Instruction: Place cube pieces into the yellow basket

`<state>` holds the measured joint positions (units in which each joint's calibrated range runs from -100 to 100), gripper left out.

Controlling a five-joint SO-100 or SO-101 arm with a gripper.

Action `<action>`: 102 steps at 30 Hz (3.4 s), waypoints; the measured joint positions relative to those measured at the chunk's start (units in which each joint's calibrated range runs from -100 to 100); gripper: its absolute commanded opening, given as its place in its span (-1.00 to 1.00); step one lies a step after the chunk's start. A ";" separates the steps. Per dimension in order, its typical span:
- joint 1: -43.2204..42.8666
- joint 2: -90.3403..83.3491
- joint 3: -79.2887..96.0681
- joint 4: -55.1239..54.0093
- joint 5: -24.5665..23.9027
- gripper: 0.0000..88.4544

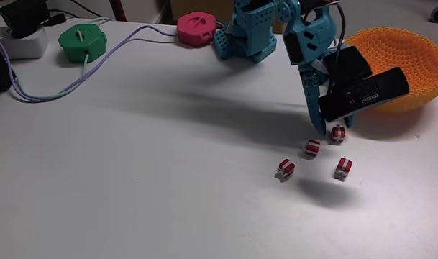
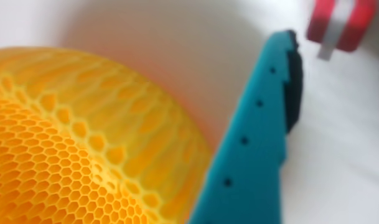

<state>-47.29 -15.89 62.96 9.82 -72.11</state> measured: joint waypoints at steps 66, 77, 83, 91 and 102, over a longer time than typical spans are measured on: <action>-3.09 -25.48 -7.00 31.17 -0.24 -0.06; 8.12 -13.08 -0.59 6.54 6.25 -0.12; 7.06 -3.74 1.28 -2.77 6.15 -0.14; 6.77 1.97 1.18 -6.77 6.35 -0.19; 7.25 7.18 -2.07 -9.43 7.23 -0.31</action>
<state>-40.04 -8.71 60.89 0.39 -64.88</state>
